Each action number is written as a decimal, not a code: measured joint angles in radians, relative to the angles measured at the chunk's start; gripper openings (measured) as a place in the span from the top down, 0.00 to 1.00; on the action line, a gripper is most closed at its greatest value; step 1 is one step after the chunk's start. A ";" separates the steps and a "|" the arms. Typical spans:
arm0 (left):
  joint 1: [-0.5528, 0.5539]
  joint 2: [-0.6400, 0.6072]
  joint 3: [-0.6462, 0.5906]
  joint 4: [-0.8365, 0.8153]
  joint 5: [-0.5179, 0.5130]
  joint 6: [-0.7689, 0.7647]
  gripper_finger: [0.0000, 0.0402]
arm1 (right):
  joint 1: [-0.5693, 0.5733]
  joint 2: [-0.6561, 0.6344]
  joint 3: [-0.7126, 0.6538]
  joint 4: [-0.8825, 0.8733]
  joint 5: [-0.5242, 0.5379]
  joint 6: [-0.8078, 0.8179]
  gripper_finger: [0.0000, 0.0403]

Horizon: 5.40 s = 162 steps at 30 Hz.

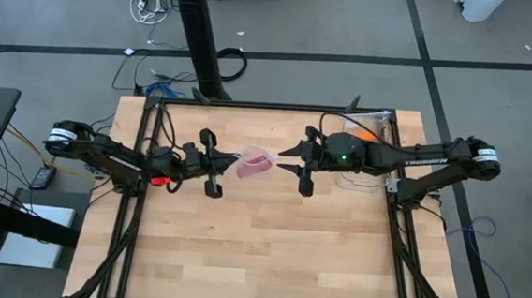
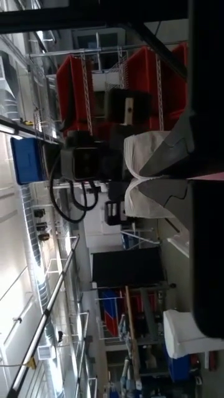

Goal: Roll bandage
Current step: Close the transparent zip bag

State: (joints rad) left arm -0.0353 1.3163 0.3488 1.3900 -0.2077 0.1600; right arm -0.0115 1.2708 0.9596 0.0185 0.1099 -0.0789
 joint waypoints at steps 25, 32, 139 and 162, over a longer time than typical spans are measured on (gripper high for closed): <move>0.019 0.006 0.006 -0.167 -0.050 0.027 1.00 | 0.018 -0.105 0.061 -0.119 0.047 -0.020 1.00; 0.020 0.006 0.049 -0.239 -0.063 0.028 0.99 | 0.023 -0.066 0.103 -0.207 0.077 -0.027 1.00; 0.011 0.155 0.698 -1.297 -0.029 0.077 0.89 | 0.057 0.100 0.102 -0.210 0.148 -0.062 1.00; 0.010 0.153 0.701 -1.390 -0.091 0.095 0.95 | 0.057 0.084 0.100 -0.207 0.152 -0.062 1.00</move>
State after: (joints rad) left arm -0.0250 1.4696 1.0496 -0.0004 -0.2982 0.2550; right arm 0.0452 1.3552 1.0592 -0.1886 0.2619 -0.1413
